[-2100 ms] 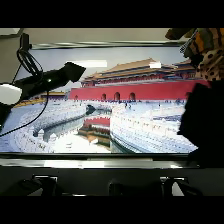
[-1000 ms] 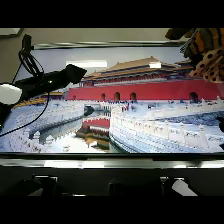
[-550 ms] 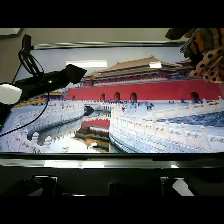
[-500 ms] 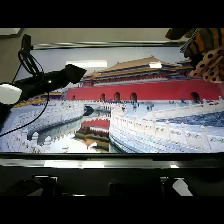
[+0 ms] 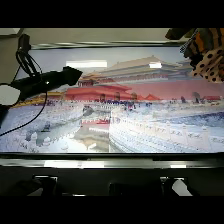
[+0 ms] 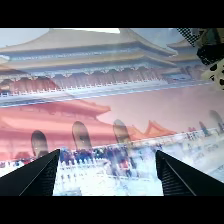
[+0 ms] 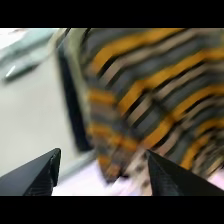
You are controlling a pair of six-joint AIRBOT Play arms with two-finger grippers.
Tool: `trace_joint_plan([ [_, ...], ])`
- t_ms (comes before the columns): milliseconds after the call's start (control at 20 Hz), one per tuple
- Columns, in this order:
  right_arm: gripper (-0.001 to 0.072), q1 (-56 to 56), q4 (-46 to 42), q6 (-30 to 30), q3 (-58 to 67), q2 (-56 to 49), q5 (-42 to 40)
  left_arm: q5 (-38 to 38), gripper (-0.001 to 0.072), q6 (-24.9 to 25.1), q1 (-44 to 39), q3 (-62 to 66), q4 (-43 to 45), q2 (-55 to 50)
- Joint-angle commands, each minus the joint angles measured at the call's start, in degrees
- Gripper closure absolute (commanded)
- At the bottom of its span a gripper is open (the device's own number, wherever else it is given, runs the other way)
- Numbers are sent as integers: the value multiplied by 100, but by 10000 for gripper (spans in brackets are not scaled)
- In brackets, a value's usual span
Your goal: Fold the clothes and pants, and hang the long-sleeved shirts on hangers.
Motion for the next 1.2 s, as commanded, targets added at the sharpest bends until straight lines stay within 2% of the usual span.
trace_joint_plan([
  [0,101,1773,57,-1034,-455,-767,1001,-509,-13,20,396,2,262,122],
  [100,101,2994,-1285,-1541,-726,-1174,1895,-1117,-12,66,734,2,404,131],
  [150,101,3390,-1580,-1488,-1016,-1248,2072,-1502,-11,63,885,2,614,131],
  [250,103,4028,-1580,-1554,-1902,-1217,1996,-2284,13,68,1086,-44,1244,131],
  [350,115,4527,-1602,-1543,-2778,-1132,1869,-2745,190,118,1187,-212,1871,131],
  [400,151,4728,-1650,-1541,-3139,-1110,1823,-2820,355,328,1224,-350,1950,131],
  [450,325,4892,-1650,-1565,-3405,-1110,1790,-2824,576,592,1246,-479,1937,131],
  [500,601,5021,-1648,-1655,-3620,-1110,1757,-2785,664,841,1246,-597,1932,131],
  [550,675,5097,-1644,-1646,-3759,-1110,1705,-2710,681,1010,1246,-695,1932,131],
  [700,673,5082,-1602,-1650,-3799,-1097,1657,-2636,679,1215,1246,-769,1943,127],
  [1150,673,5082,-1604,-1648,-3799,-1097,1617,-2632,679,1209,1246,-769,1947,114],
])
